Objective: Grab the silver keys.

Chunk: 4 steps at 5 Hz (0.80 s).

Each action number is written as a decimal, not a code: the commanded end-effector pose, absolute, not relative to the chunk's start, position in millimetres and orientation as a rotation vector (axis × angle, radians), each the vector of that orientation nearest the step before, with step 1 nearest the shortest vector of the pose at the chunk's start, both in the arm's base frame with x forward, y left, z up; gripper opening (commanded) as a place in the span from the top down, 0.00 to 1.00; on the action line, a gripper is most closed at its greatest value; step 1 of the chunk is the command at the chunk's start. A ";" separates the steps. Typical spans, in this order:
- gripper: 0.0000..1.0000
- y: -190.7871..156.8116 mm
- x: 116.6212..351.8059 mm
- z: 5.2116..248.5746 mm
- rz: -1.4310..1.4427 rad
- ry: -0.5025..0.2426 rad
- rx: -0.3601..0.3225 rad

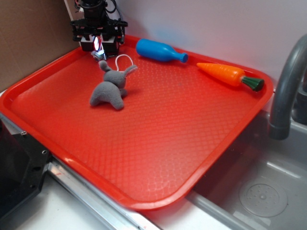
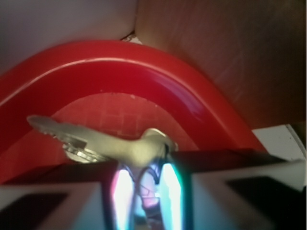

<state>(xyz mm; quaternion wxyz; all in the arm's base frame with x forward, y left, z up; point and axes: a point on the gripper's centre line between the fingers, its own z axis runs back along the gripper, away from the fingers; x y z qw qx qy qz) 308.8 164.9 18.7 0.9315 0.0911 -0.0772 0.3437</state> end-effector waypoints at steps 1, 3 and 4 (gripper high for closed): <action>1.00 161.1 289.9 62.2 0.656 -0.184 0.108; 1.00 123.5 261.2 123.0 0.594 -0.228 0.039; 1.00 88.6 252.1 171.9 0.491 -0.250 -0.018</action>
